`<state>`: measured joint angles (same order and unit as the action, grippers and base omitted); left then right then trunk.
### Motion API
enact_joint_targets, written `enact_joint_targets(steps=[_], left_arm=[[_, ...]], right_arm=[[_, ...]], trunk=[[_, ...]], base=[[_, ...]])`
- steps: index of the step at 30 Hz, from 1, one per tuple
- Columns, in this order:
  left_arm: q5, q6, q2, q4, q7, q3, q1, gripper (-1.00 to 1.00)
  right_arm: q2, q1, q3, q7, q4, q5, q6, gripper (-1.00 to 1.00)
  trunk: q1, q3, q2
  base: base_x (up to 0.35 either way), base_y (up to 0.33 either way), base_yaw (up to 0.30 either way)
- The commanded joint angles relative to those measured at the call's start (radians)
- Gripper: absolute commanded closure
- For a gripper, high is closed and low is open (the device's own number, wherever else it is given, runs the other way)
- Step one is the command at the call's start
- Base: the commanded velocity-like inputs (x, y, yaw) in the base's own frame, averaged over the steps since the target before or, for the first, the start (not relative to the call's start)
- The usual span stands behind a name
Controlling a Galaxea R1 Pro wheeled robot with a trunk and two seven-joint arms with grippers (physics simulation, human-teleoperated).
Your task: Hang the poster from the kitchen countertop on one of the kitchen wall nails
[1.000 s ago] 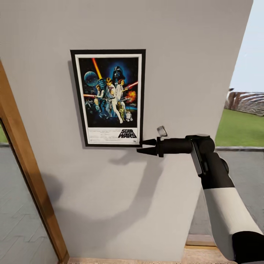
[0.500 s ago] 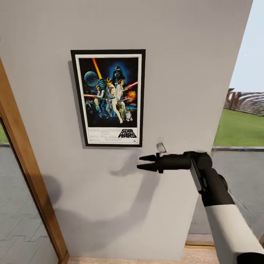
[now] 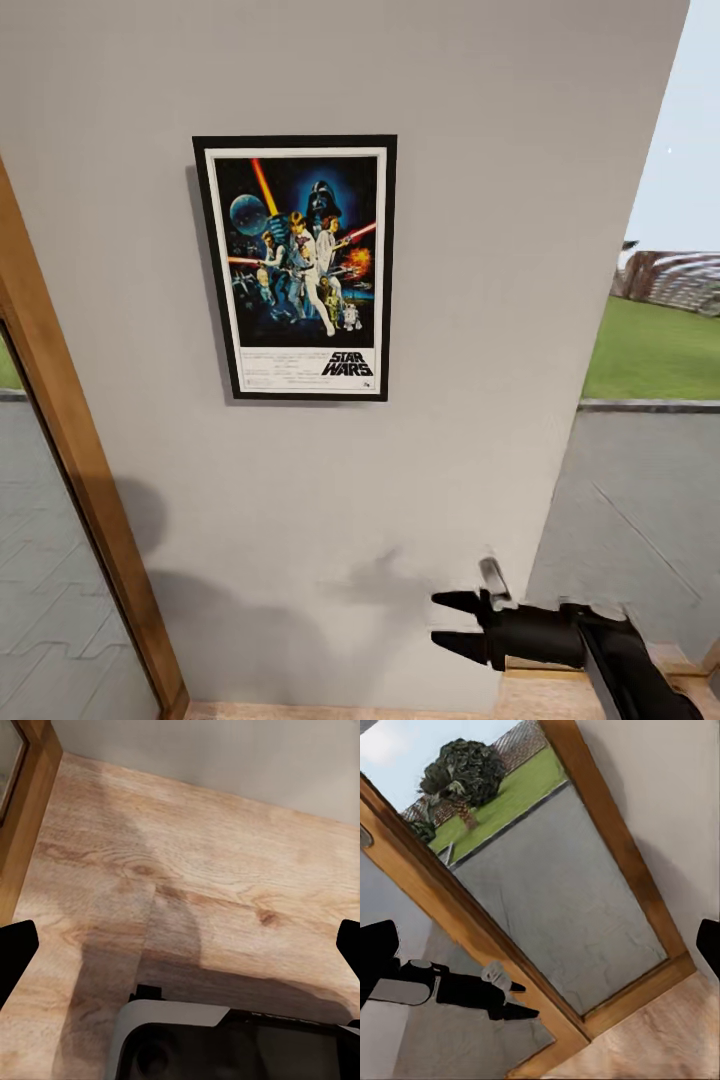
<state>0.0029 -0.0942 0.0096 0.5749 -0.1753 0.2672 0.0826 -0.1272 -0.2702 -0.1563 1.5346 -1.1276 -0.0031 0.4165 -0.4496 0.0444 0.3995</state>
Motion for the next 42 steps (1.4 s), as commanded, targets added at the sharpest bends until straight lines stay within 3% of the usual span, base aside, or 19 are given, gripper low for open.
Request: enact_joint_targets(steps=[1, 2, 4, 10, 11, 16, 18, 19, 21, 28, 29, 31, 32, 33, 34, 36, 38, 42], left_arm=[[0.0, -0.001, -0.001, 0.0, -0.007, 0.004, 0.0, -1.0], [0.0, -0.001, 0.0, -0.002, -0.007, 0.004, 0.0, -1.0], [0.0, -0.001, 0.0, -0.003, -0.007, 0.004, 0.0, -1.0], [-0.001, -0.001, 0.0, -0.005, -0.007, 0.004, 0.0, -1.0], [-0.001, -0.001, 0.0, -0.006, -0.006, 0.004, 0.0, -1.0], [-0.002, 0.0, 0.0, -0.007, -0.005, 0.004, 0.0, -1.0], [-0.003, 0.0, 0.0, -0.01, -0.004, 0.005, 0.0, -1.0], [-0.003, 0.0, 0.0, -0.019, -0.004, 0.006, 0.0, -1.0], [-0.003, 0.0, 0.0, -0.04, -0.003, 0.005, 0.0, -1.0], [-0.005, -0.001, 0.0, -0.138, -0.003, 0.002, 0.0, -1.0], [-0.006, 0.0, 0.0, -0.154, -0.003, 0.002, 0.0, -1.0], [-0.006, 0.0, 0.0, -0.169, -0.003, 0.002, 0.0, -1.0], [-0.007, 0.0, 0.0, -0.186, -0.003, 0.001, 0.0, -1.0], [-0.007, 0.0, 0.0, -0.186, -0.003, 0.001, 0.0, -1.0], [-0.007, 0.0, 0.0, -0.225, -0.003, -0.002, 0.0, -1.0], [-0.007, 0.001, 0.0, -0.244, -0.004, -0.003, 0.0, -1.0], [-0.007, 0.001, 0.0, -0.256, -0.004, -0.003, 0.0, -1.0], [-0.011, 0.002, 0.0, -0.268, -0.004, -0.001, 0.0, -1.0]], right_arm=[[-0.013, 0.023, -0.014, 0.009, 0.037, 0.0, -0.01, -1.0], [-0.035, 0.059, -0.067, 0.015, 0.202, 0.004, -0.107, -1.0], [-0.046, 0.068, -0.087, 0.016, 0.335, 0.006, -0.178, -1.0], [-0.099, 0.075, -0.105, -0.004, 0.628, 0.007, -0.344, -1.0], [-0.115, 0.075, -0.107, -0.03, 0.722, 0.007, -0.396, -1.0], [-0.143, 0.076, -0.108, -0.165, 0.904, 0.007, -0.477, -1.0], [-0.147, 0.077, -0.106, -0.24, 0.957, 0.007, -0.493, -1.0], [-0.15, 0.077, -0.105, -0.324, 1.005, 0.008, -0.504, -1.0], [-0.151, 0.077, -0.104, -0.416, 1.048, 0.008, -0.511, -1.0], [-0.146, 0.077, -0.102, -0.779, 1.143, 0.01, -0.521, -1.0], [-0.141, 0.077, -0.102, -0.89, 1.156, 0.01, -0.521, -1.0], [-0.132, 0.077, -0.102, -1.0, 1.164, 0.01, -0.521, -1.0], [-0.123, 0.078, -0.102, -1.109, 1.169, 0.01, -0.521, -1.0], [-0.123, 0.078, -0.102, -1.109, 1.169, 0.01, -0.521, -1.0], [-0.105, 0.085, -0.101, -1.301, 1.174, 0.012, -0.521, -1.0], [-0.095, 0.097, -0.101, -1.388, 1.176, 0.011, -0.521, -1.0], [-0.089, 0.105, -0.101, -1.433, 1.177, 0.011, -0.522, -1.0], [-0.076, 0.112, -0.101, -1.472, 1.178, 0.011, -0.522, -1.0]], trunk=[[0.0, 0.0, 0.0], [0.0, 0.0, 0.0], [0.0, 0.0, 0.0], [0.0, 0.0, 0.0], [0.0, 0.0, 0.0], [0.0, 0.0, 0.0], [0.0, 0.0, 0.0], [0.0, 0.0, 0.0], [0.0, 0.0, 0.0], [0.0, 0.0, 0.0], [0.0, 0.0, 0.0], [0.0, 0.0, 0.0], [0.0, 0.0, 0.0], [0.0, 0.0, 0.0], [0.0, 0.001, 0.0], [0.0, 0.002, 0.0], [0.0, 0.005, 0.0], [0.0, 0.011, 0.0]], base=[[0.0, 0.0, 0.0], [0.0, 0.0, 0.0], [0.0, 0.0, 0.0], [0.0, 0.0, 0.0], [0.0, 0.0, 0.0], [0.0, 0.0, 0.0], [0.0, 0.0, 0.0], [0.0, 0.0, 0.0], [0.0, 0.0, 0.0], [0.0, 0.0, 0.0], [0.0, 0.0, 0.0], [0.0, 0.0, 0.0], [0.0, 0.0, 0.0], [0.0, 0.0, 0.0], [0.0, 0.0, 0.0], [0.0, 0.0, 0.0], [0.0, 0.0, 0.0], [0.0, 0.0, 0.0]])
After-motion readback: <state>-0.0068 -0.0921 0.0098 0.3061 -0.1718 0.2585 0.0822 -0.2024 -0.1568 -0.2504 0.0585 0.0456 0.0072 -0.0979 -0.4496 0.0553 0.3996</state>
